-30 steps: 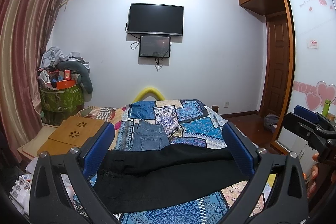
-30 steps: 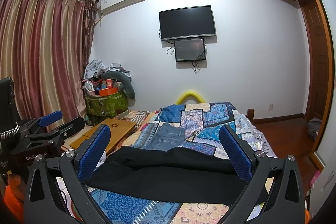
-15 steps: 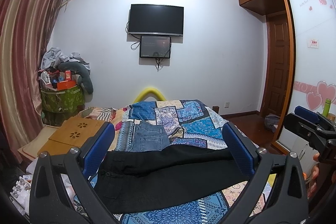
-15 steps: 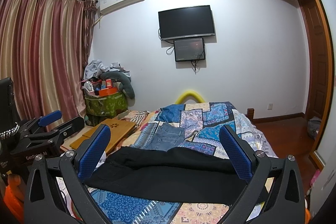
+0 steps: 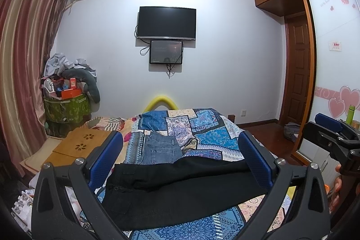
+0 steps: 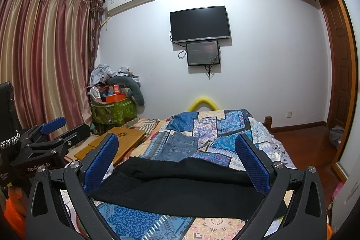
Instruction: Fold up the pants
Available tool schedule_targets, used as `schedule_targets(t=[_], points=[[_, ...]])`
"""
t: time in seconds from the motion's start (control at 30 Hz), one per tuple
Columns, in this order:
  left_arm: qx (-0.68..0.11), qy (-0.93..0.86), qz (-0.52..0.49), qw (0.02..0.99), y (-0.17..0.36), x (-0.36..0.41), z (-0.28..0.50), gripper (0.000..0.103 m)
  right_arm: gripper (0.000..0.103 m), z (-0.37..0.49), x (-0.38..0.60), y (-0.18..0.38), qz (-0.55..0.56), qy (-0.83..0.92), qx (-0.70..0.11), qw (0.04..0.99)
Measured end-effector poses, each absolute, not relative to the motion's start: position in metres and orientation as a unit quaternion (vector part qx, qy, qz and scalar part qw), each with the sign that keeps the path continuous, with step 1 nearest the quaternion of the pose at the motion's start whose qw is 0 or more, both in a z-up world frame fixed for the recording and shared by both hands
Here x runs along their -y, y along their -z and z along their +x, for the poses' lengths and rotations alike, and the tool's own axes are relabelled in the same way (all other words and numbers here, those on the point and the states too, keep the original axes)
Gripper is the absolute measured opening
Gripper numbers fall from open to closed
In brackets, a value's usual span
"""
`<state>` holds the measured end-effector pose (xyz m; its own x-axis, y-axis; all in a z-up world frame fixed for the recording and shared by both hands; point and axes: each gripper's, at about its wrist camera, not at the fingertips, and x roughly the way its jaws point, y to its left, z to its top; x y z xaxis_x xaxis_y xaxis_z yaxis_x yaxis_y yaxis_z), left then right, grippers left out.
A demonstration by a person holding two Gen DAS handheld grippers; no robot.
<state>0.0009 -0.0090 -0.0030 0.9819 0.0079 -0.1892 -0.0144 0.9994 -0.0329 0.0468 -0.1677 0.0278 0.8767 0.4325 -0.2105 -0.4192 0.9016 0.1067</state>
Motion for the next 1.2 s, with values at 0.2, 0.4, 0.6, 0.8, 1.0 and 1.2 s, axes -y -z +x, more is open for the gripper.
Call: schedule_targets(t=[0.2,0.4,0.6,0.8,1.0,1.2], points=[[-0.094,-0.005,-0.016,0.995,0.002,0.01,-0.001,0.103,0.103,0.046,0.167,-0.028,0.029,-0.22,-0.116,0.968],[-0.093,-0.005,-0.016,0.995,0.003,0.01,-0.002,0.103,0.103,0.045,0.167,-0.027,0.028,-0.219,-0.116,0.968],[-0.094,-0.006,-0.02,0.995,0.003,0.009,-0.001,0.103,0.103,0.046,0.169,-0.028,0.027,-0.218,-0.119,0.968],[-0.101,-0.008,-0.019,0.995,0.005,0.007,0.01,0.103,0.103,0.055,0.168,-0.026,0.023,-0.215,-0.128,0.968],[-0.117,-0.01,-0.027,0.993,0.012,-0.002,0.033,0.103,0.103,0.076,0.164,-0.018,0.015,-0.209,-0.141,0.967],[-0.158,-0.007,-0.048,0.986,0.029,-0.02,0.079,0.103,0.103,0.112,0.166,0.003,0.018,-0.204,-0.176,0.963]])
